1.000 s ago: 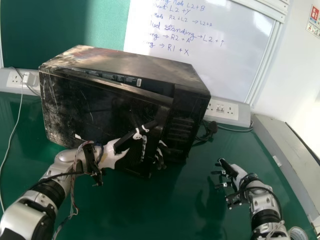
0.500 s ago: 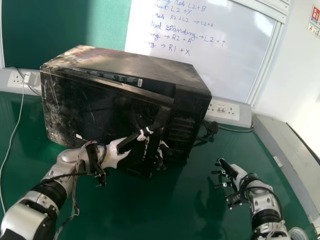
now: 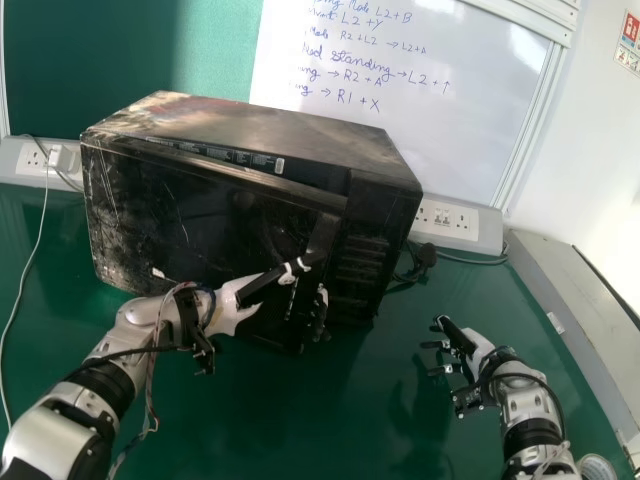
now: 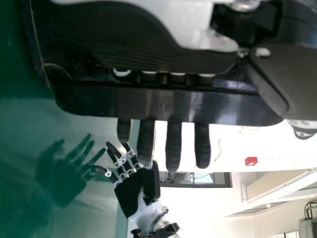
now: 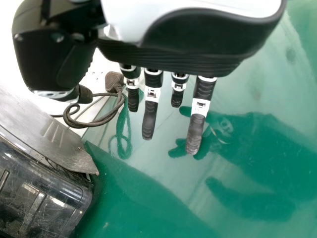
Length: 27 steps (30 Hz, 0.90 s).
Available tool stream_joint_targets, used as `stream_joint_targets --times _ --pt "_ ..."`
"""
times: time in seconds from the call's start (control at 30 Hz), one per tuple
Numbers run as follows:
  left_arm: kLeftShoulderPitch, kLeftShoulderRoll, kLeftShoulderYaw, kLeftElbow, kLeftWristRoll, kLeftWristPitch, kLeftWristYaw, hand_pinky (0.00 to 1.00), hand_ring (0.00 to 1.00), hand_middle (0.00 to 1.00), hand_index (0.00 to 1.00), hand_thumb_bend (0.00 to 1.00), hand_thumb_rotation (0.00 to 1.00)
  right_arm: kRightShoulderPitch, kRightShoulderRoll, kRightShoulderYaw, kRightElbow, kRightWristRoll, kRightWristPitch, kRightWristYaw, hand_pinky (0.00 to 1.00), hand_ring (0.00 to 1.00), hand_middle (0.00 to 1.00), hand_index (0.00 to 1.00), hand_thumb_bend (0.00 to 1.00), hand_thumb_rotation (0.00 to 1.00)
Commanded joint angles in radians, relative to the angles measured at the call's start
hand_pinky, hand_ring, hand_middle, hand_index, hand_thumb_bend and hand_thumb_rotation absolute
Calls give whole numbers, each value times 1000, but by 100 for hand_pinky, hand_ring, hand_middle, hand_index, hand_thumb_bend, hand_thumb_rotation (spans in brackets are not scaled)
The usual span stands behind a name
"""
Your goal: Open the door of oven
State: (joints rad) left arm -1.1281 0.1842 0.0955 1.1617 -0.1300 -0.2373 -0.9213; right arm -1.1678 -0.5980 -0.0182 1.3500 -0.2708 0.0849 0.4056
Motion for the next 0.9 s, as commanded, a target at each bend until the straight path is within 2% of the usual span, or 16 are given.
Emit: stream_joint_targets --times 0.0,0.13,0.17,0.23,0.3,0.33,0.4,0.43,0.47,0.5,0.6,0.67,0.7,0.73,0.8,0.87 --pt "-4 -12 -9 8 7 25 -17 7 12 21 27 100 67 -6 -4 -1 6 4 13 0 61 66 72 93 48 43" --pt "-12 -12 4 7 -18 90 -40 6 11 20 27 98 48 -4 -7 2 5 1 4 11 69 70 76 95 53 47" --pt "-10 -11 2 2 -15 91 -39 6 11 19 26 96 42 -4 -6 1 4 2 5 6 68 69 76 95 53 49" --pt "-6 -10 -2 -8 -12 86 -42 6 10 18 24 95 37 -3 -4 -2 4 5 2 3 64 67 75 95 52 48" --pt "-2 -11 -2 -15 -11 81 -39 6 10 17 23 89 28 -3 -5 -1 5 4 3 6 65 67 76 95 49 47" --pt "0 -11 -1 -19 -13 78 -41 6 10 17 22 86 23 -4 -5 0 5 3 4 6 61 66 76 96 48 47" --pt "1 -11 3 -26 -20 87 -49 6 10 16 21 82 14 -5 -6 -3 5 6 8 11 61 66 76 95 48 44" --pt "2 -12 6 -30 -25 94 -53 5 10 16 21 81 9 -6 -6 4 5 -1 10 8 62 66 77 95 54 46" --pt "2 -12 8 -33 -29 101 -57 5 9 16 33 67 8 -6 -6 8 4 -5 5 2 62 66 76 95 56 49" --pt "3 -12 10 -36 -32 106 -61 5 9 16 41 58 6 -5 -7 13 4 -10 -1 1 63 66 75 94 56 50" --pt "4 -9 16 -46 -39 134 -56 4 9 16 46 52 5 -6 -7 16 4 -12 1 2 73 69 75 94 57 54" --pt "12 -5 15 -62 -40 137 -49 4 9 16 47 51 4 -6 -7 15 4 -10 -1 1 75 69 73 93 58 52" --pt "16 -3 14 -71 -39 138 -45 5 10 30 47 51 2 -5 -8 13 4 -8 -5 7 77 70 73 93 59 51" --pt "21 0 13 -79 -37 138 -42 5 10 38 48 52 1 -4 -8 12 4 -6 -8 12 77 71 74 93 57 51" --pt "27 5 16 -89 -43 136 -55 5 10 45 48 52 0 -4 -8 12 4 -6 -10 16 64 68 76 94 55 51" --pt "38 12 15 -106 -43 114 -68 6 11 47 48 52 0 -4 -7 15 4 -9 -9 10 62 66 76 95 53 51"
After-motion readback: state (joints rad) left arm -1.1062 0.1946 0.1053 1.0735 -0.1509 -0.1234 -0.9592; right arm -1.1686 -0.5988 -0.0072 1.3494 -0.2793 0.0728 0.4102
